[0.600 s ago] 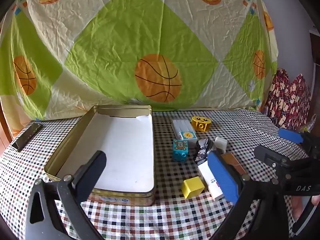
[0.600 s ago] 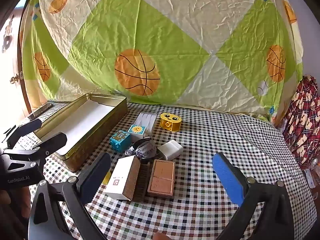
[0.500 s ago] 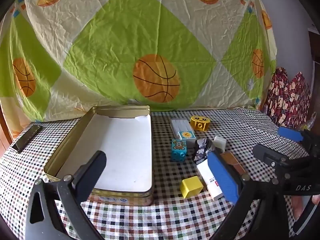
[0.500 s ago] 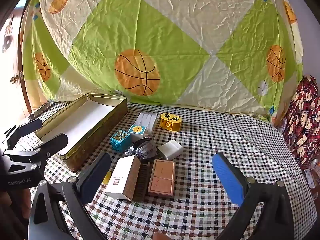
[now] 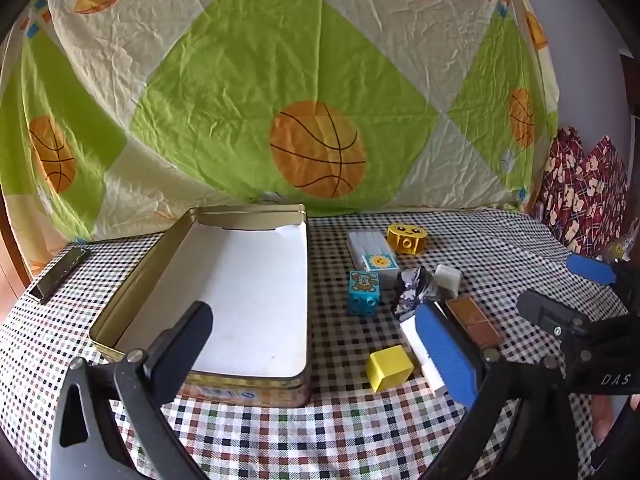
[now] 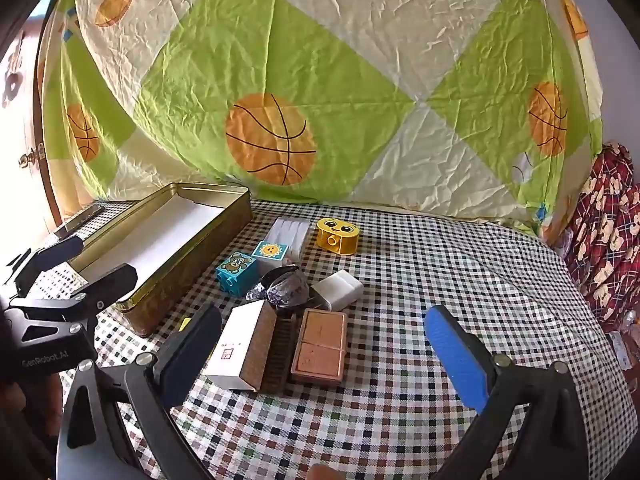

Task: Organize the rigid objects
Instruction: 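Move the left gripper toward the yellow cube beside the tin, then close the left gripper on the yellow cube and lift it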

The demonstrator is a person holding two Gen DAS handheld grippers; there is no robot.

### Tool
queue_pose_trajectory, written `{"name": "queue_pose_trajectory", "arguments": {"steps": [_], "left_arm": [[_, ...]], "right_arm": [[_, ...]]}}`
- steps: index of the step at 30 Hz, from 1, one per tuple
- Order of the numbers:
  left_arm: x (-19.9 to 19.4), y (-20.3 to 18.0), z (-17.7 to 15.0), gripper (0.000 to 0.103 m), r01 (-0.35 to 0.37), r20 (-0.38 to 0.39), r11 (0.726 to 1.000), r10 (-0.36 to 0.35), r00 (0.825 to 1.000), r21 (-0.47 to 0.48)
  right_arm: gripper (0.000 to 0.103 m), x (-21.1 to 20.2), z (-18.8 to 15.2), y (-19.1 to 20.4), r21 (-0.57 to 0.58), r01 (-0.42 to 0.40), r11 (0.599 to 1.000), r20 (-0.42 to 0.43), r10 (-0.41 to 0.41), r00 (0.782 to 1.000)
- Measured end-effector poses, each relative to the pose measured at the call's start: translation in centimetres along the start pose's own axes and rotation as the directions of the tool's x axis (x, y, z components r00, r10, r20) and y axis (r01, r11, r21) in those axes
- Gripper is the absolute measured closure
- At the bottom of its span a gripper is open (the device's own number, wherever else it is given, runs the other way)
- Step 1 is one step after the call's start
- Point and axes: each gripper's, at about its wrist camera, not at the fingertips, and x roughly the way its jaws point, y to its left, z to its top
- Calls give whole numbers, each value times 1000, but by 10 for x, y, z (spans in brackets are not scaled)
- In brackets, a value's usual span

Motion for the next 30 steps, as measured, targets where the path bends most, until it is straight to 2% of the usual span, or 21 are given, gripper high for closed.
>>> {"name": "queue_pose_trajectory", "arguments": {"steps": [22,28,30], "left_arm": [[13,-18,-7,1,13,-48,999,-11,999,35],[20,-25,-10,12,37,-79,998,-33,996,43],[24,-29,-11,21,51,-96,998,-46,994,48]], "right_arm": [[1,8,-13,-19,40,4,999,-16,-3,1000],[1,13,-17,-24,56,-8,998,-19,9,1000],[1,16,-19,-25,60,-14,998,-21,16,1000]]}}
